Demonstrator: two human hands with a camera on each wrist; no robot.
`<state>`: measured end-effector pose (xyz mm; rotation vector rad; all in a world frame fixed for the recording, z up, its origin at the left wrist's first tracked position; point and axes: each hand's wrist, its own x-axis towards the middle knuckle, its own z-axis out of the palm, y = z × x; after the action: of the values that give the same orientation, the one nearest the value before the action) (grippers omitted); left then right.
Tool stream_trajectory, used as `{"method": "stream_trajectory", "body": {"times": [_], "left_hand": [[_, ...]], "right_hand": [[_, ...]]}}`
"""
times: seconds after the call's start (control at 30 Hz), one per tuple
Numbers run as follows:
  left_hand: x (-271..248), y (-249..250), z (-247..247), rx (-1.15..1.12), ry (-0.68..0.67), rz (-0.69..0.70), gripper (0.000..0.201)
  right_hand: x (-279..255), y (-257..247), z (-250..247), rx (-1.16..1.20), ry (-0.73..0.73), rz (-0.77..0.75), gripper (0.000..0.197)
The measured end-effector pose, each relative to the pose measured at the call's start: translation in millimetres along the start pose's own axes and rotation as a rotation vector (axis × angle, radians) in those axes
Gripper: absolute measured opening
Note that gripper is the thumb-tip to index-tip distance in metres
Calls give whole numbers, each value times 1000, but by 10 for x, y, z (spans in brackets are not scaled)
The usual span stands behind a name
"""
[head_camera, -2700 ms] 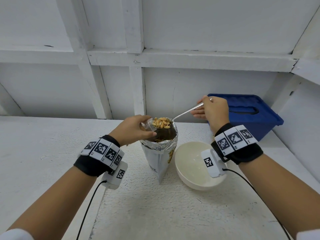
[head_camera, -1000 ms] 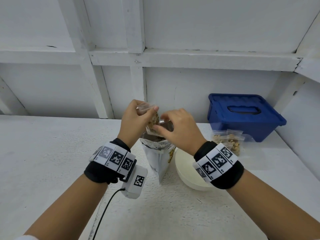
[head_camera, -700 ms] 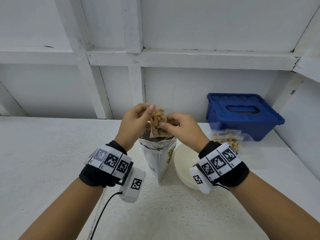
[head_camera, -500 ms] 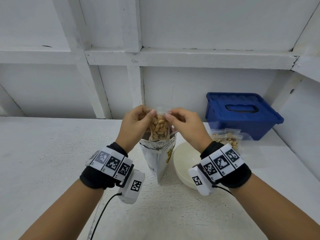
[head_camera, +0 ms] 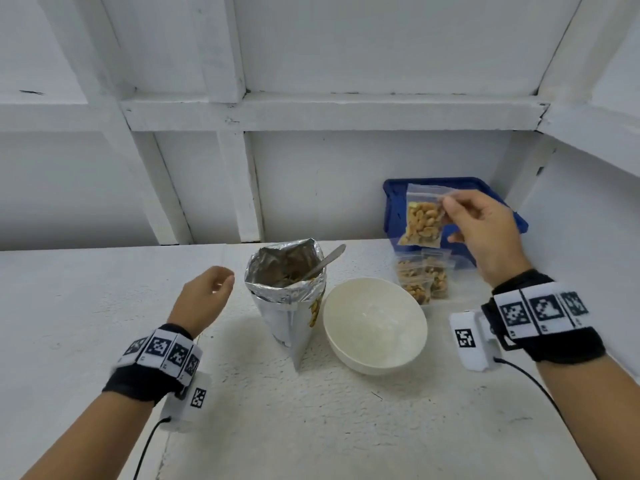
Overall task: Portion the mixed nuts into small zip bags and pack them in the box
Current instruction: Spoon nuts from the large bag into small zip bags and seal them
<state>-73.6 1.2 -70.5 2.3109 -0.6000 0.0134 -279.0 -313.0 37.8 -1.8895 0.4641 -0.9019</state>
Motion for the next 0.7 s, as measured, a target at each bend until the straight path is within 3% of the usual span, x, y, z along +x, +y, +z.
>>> {"method": "stream_trajectory", "body": {"times": [0.2, 0.37, 0.53, 0.7], "left_hand": [[10, -357, 293, 233, -286, -99, 37], [54, -550, 406, 361, -463, -145, 60], [64, -578, 452, 441, -560, -133, 74], [68, -618, 452, 440, -566, -140, 76]], "right_hand": [[-25, 885, -382, -243, 79, 139, 11], [-117, 1343, -425, -372, 25, 279, 12], [-147, 1512, -266, -475, -44, 393, 11], [-172, 1485, -185, -650, -77, 460, 31]]}}
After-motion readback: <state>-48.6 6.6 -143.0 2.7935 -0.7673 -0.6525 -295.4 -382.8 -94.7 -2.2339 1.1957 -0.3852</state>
